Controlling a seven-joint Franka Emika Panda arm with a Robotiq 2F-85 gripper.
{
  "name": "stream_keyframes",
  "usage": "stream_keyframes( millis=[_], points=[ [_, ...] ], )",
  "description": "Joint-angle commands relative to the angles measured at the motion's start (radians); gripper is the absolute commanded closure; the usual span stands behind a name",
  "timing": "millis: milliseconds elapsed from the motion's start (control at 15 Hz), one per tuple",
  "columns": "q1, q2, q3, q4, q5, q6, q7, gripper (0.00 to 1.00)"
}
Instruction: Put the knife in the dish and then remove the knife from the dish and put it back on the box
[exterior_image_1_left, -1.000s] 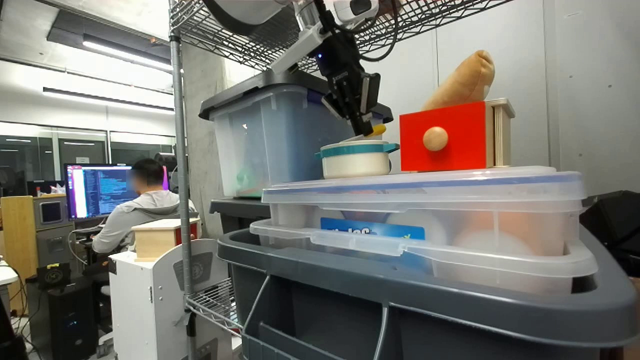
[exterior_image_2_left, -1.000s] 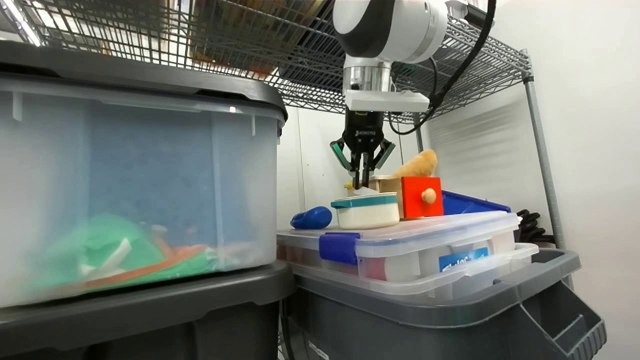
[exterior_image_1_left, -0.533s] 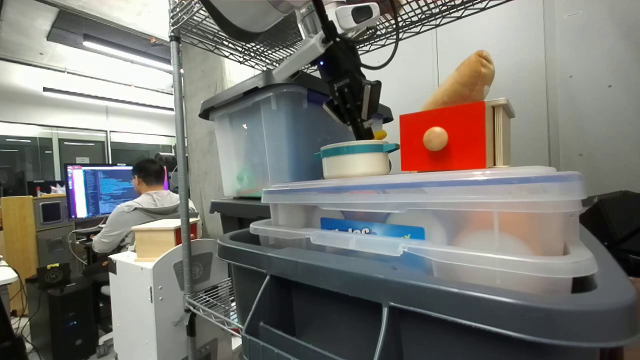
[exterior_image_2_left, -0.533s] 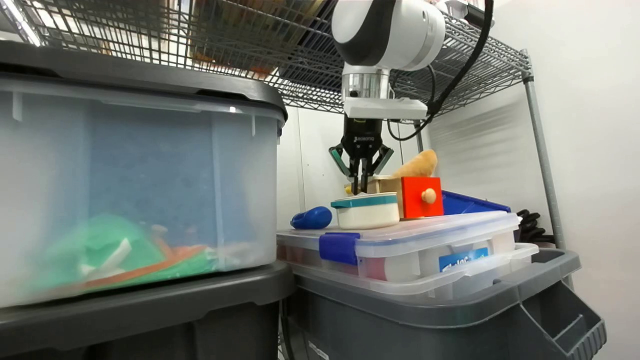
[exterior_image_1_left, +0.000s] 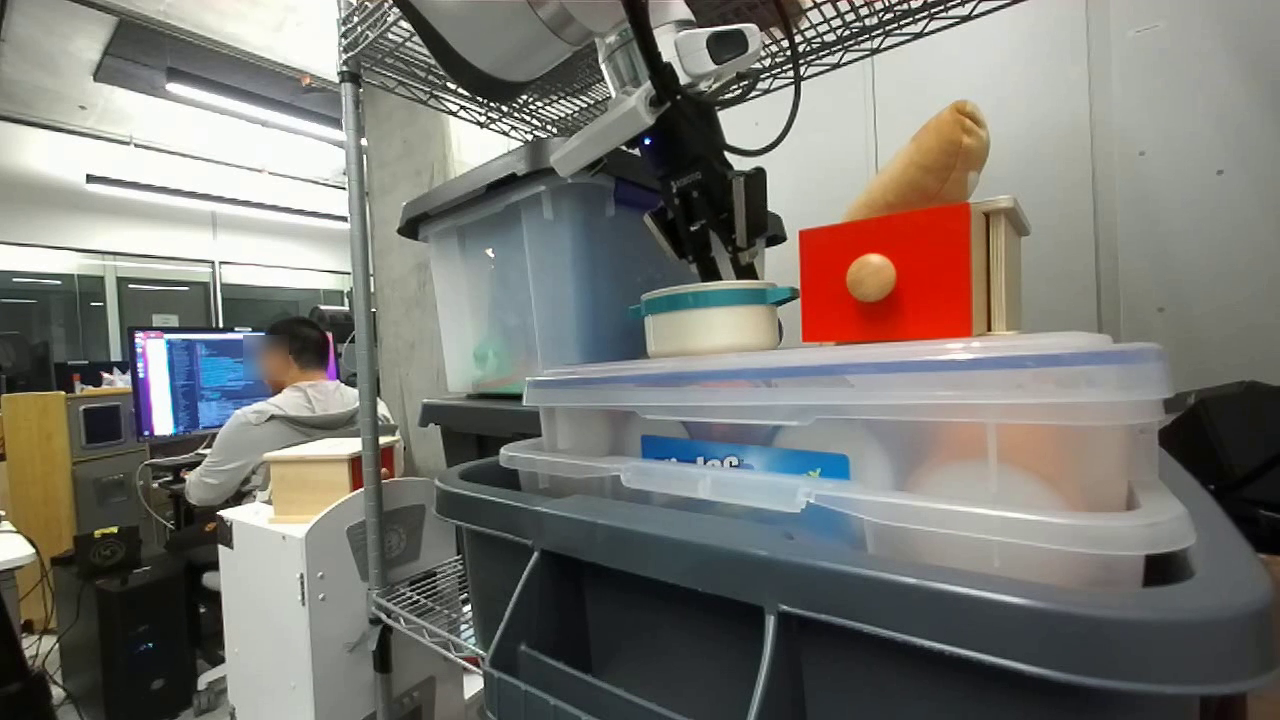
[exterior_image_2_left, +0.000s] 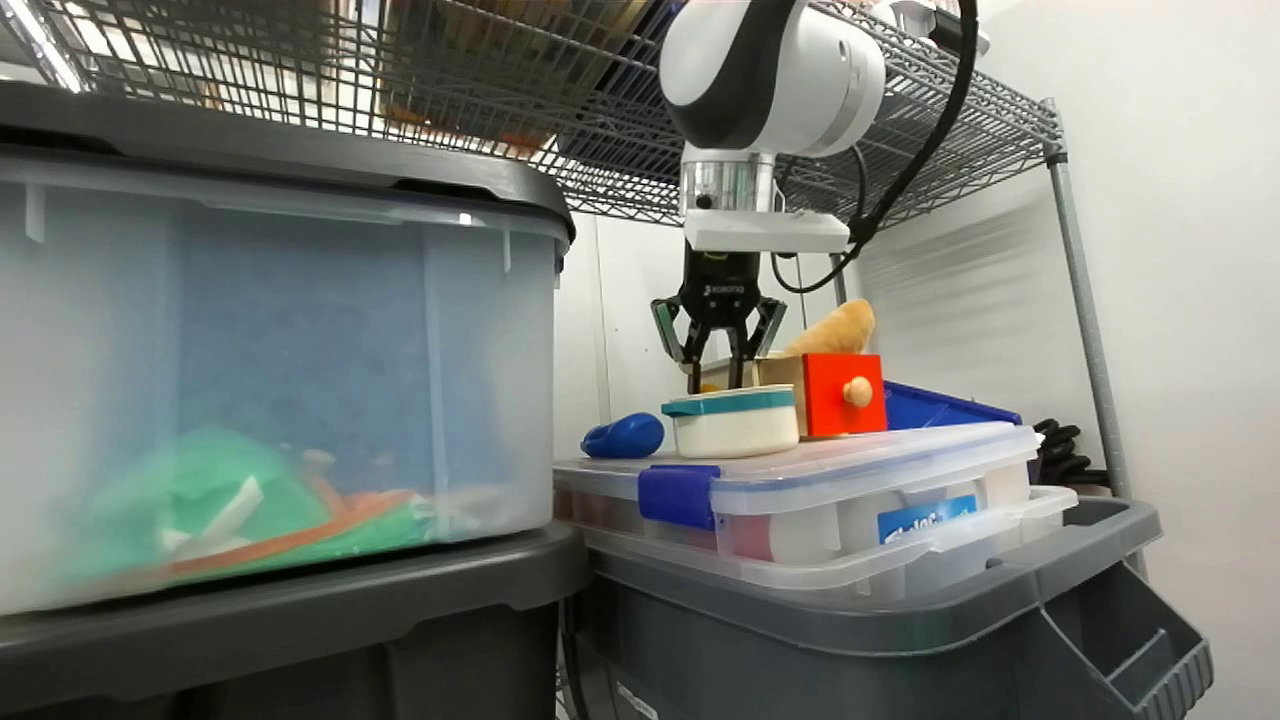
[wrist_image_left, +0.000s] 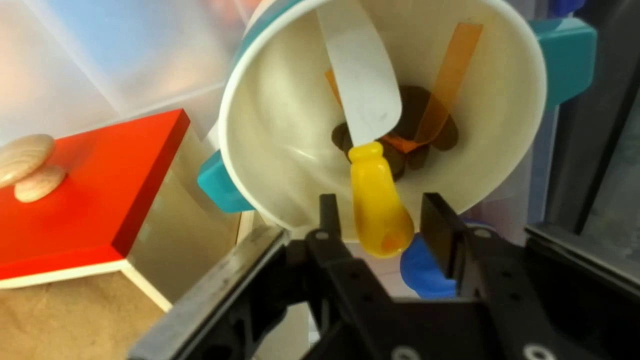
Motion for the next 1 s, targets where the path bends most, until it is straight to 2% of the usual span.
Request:
stream_keyframes(
  millis=[0, 200, 933],
  points=[
    [0.009, -0.011, -0.005, 0.006, -0.01, 0.012, -0.006, 0.22],
    [0.009, -0.03, -0.003, -0.001, -0.006, 0.002, -0.007, 0.01],
    [-0.003, -0.091, 0.002, -0.045, 0.007, 0.009, -0.022, 0.0]
  ],
)
